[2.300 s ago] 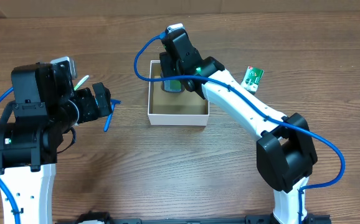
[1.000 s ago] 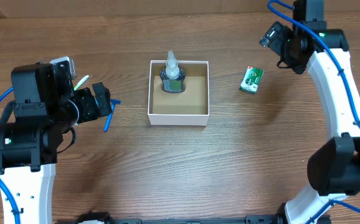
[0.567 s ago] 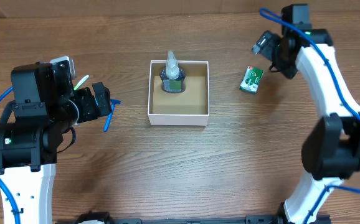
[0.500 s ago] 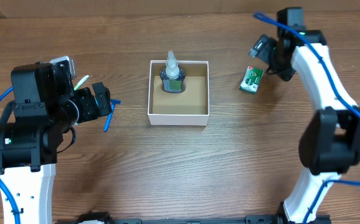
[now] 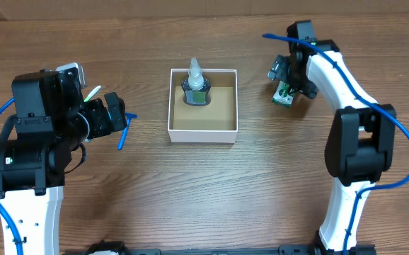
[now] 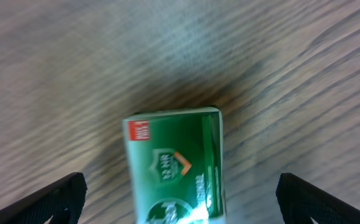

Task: Pack container
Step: 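Move the right gripper to the green soap box and grasp it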

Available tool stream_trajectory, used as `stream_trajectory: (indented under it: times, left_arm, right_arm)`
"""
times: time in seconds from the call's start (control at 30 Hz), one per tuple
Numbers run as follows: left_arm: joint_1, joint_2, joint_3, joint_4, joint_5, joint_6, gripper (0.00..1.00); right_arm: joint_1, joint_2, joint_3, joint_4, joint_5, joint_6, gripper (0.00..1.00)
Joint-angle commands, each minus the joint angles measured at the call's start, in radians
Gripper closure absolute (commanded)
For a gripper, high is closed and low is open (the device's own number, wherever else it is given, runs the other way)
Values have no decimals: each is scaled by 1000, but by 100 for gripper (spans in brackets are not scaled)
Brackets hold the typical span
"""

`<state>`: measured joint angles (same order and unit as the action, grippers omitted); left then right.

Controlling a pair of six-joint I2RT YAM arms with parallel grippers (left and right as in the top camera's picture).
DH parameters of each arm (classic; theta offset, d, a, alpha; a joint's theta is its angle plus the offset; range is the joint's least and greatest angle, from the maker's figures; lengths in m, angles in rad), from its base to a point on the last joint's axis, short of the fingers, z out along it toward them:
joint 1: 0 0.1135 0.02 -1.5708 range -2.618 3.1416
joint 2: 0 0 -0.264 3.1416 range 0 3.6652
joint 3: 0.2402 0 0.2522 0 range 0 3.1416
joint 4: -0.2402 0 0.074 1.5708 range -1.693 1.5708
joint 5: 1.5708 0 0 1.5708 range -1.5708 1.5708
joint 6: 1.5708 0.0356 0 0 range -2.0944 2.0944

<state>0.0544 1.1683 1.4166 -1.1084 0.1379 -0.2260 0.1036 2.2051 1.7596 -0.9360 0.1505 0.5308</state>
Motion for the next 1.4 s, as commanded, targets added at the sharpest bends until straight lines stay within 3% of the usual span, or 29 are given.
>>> stream_trajectory:
  times: [0.0, 0.53, 0.77, 0.87, 1.03, 1.13, 1.37]
  left_arm:
    - [4, 5, 24, 5, -7, 16, 0]
    - [4, 5, 24, 5, -7, 16, 0]
    - [4, 5, 24, 6, -7, 16, 0]
    - [4, 5, 24, 5, -7, 16, 0]
    - [4, 5, 24, 5, -7, 16, 0]
    - [4, 5, 24, 5, -7, 16, 0]
    - [4, 5, 24, 5, -7, 16, 0]
  right_arm:
    - [-3, 49, 2, 7, 11, -33, 0]
    - [-1, 75, -24, 43, -25, -60, 3]
    - [-1, 79, -24, 18, -40, -36, 17]
    - [-1, 79, -24, 13, -40, -34, 29]
    - [-1, 79, -24, 7, -39, -34, 33]
    - [-1, 79, -24, 10, -40, -34, 43]
    - [-1, 79, -24, 21, -40, -34, 51]
